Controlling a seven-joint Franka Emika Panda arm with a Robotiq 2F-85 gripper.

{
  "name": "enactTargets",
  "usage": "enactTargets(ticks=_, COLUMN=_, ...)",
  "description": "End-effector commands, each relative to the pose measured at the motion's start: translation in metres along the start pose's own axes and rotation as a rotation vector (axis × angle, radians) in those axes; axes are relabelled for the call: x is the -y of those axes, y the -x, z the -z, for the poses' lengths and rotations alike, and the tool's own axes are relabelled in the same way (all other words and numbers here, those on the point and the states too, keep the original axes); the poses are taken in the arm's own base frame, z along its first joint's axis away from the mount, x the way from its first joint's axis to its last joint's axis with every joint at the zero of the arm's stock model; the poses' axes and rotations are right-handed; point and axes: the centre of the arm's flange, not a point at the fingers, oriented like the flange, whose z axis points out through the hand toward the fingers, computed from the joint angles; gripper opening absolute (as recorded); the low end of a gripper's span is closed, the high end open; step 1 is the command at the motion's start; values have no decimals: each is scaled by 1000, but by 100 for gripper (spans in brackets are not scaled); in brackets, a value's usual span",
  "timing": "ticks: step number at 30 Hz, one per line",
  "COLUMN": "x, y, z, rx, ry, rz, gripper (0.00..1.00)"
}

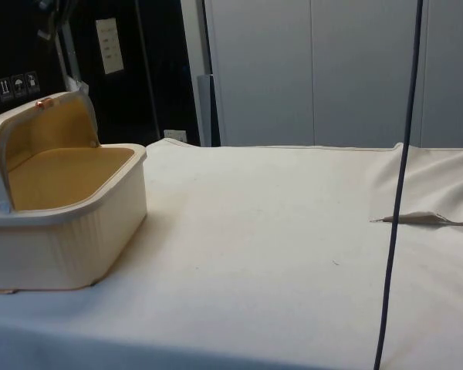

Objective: Open the lid, then close it.

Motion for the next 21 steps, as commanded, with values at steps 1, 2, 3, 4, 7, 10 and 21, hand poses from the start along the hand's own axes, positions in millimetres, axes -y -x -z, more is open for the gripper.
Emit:
enactTargets(ticks=1, x=0, y=-1, z=0, rx=1, ry=0, rz=0, gripper=0)
enactTargets(ticks=2, x=0, y=-1, z=0, rx=1, ry=1, rz=-1, gripper=0)
enactTargets(ticks=3, x=0, y=-1, z=1, rx=-2, ry=0, rz=0, gripper=0)
enactTargets(ticks=4, x=-1, y=-2, z=0, rx=1, ry=1, rz=-1, gripper=0)
enactTargets(ticks=7, x=-1, y=-6, z=4, rx=1, ry=-2, rz=-3, gripper=0)
enactTargets(ticks=10, x=-1, y=-9, z=7, rx=3, ry=-1, rz=-3, gripper=0)
enactTargets(ticks=21, x=2, y=-10, z=4, rx=30, ry=3, rz=2, gripper=0)
